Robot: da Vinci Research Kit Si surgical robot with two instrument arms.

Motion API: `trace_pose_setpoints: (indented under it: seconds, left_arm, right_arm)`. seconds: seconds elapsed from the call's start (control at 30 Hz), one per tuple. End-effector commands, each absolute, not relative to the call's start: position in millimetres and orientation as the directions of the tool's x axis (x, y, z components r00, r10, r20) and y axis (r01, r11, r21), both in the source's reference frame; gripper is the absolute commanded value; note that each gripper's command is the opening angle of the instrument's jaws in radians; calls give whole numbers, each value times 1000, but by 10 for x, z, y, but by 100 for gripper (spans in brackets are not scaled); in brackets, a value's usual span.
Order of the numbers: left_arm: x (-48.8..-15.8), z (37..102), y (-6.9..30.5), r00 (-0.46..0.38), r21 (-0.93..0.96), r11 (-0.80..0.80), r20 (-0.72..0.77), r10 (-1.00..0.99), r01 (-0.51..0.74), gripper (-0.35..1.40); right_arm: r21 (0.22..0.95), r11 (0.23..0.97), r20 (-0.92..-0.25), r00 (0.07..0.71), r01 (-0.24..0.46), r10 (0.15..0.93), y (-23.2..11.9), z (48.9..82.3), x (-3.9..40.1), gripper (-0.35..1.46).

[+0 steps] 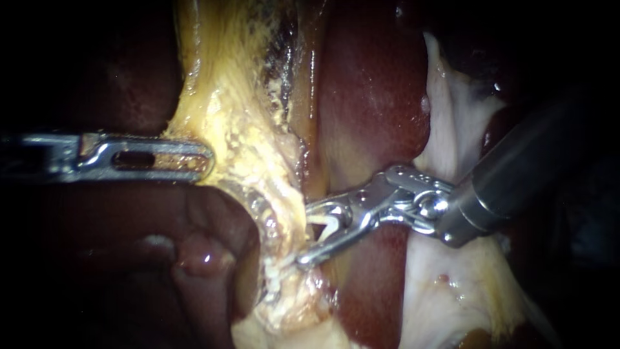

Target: Clipping third clip left tube

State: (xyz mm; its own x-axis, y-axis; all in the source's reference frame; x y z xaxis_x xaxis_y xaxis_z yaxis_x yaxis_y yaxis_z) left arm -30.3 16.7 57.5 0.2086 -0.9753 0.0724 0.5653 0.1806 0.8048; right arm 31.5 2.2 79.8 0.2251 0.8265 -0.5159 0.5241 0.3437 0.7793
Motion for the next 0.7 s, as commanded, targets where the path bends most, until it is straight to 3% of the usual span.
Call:
trace_pose_setpoints:
  seconds: [0.03, 0.23, 0.4, 0.7]
  left_arm:
    - [-303, 575, 167, 208, 805, 181, 72, -975, 565, -35]
    - [-304, 575, 167, 208, 805, 181, 72, -975, 566, -35]
    - [-304, 575, 167, 208, 805, 180, 72, -975, 566, -35]
    - [-305, 576, 167, 208, 804, 180, 73, -976, 566, -35]
  right_arm:
    - [780, 336, -513, 230, 529, 827, 16, 799, 321, 53]
    - [770, 325, -523, 251, 550, 815, -14, 796, 368, 53]
    - [771, 327, -521, 247, 546, 817, -19, 777, 402, 53]
    - [795, 358, -508, 216, 489, 834, -7, 790, 404, 54]
